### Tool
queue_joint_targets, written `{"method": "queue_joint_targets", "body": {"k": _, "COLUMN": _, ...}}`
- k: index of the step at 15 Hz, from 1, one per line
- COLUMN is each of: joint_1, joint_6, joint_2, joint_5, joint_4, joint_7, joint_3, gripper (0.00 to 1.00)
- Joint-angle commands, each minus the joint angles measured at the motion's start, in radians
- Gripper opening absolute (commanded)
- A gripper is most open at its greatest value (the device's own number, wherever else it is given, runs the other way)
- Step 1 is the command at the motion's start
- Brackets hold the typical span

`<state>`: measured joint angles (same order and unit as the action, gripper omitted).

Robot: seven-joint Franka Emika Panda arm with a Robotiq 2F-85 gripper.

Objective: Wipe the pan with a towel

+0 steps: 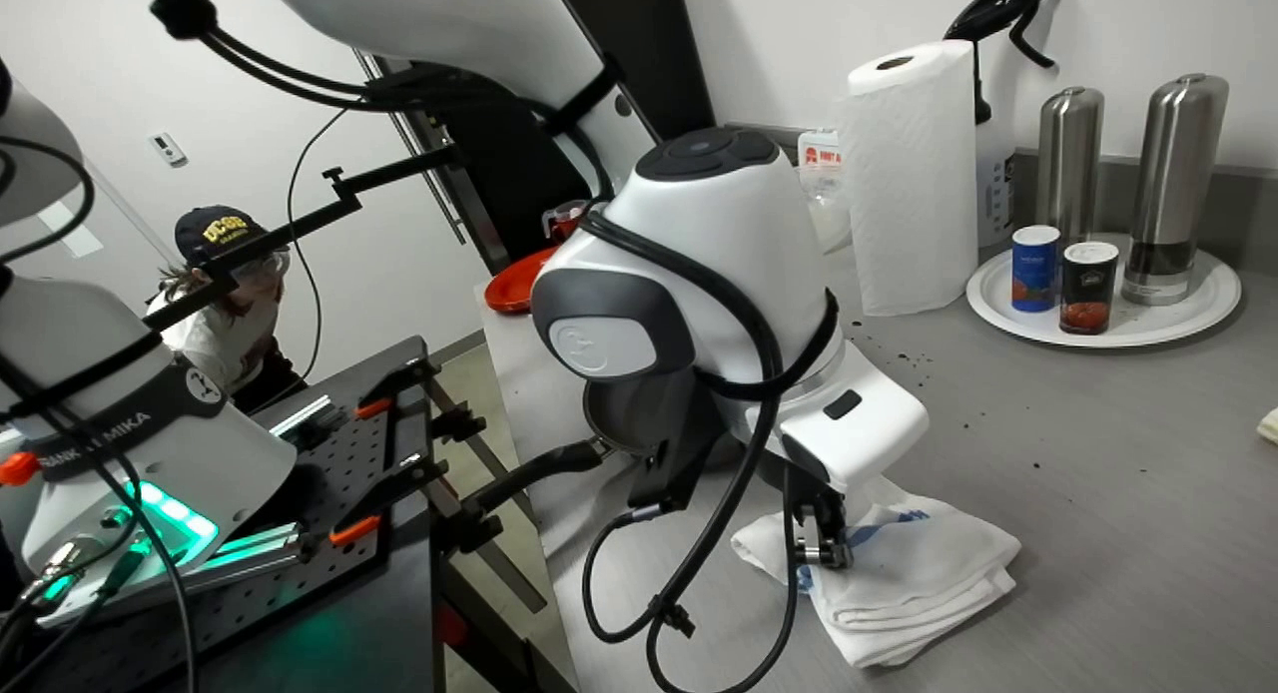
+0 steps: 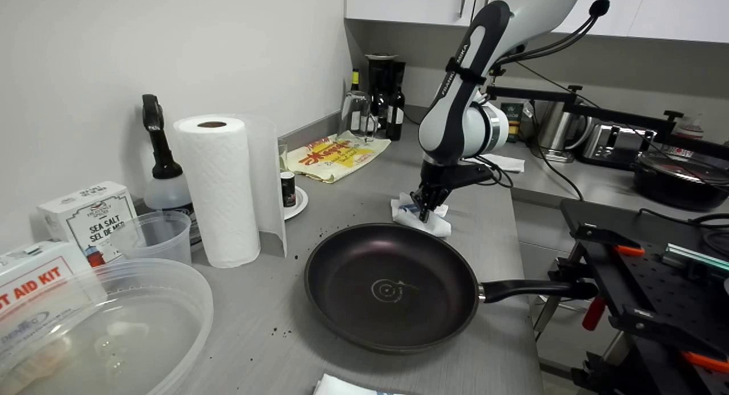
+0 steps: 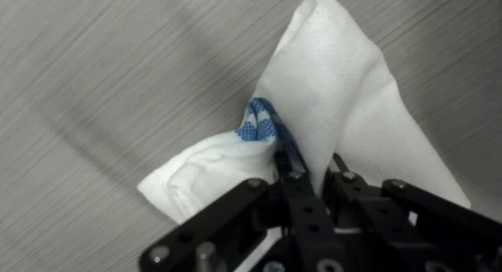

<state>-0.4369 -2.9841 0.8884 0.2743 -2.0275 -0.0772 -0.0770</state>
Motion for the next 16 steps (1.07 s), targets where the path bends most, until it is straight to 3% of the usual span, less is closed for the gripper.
{"method": "queue_joint_targets", "body": {"k": 1, "joint_1": -0.039, "joint_6": 0.031, "joint_2": -0.050, "joint_5": -0.019, "joint_4": -0.015, "joint_7": 0.010, "joint_3": 0.038, "gripper": 0.03}}
{"method": "queue_joint_targets", "body": {"k": 8, "joint_1": -0.042, "joint_6": 0.078, "joint_2": -0.201, "joint_5": -0.023, "joint_4": -0.062, "joint_7": -0.010, "joint_3": 0.059, "gripper": 0.03}}
{"method": "queue_joint_targets", "body": {"k": 16, "joint_1": 0.042, "joint_6": 0.163, "joint_2": -0.436, "joint_5": -0.016, "joint_4": -0.226, "joint_7": -0.031, "joint_3": 0.065, "gripper": 0.03}}
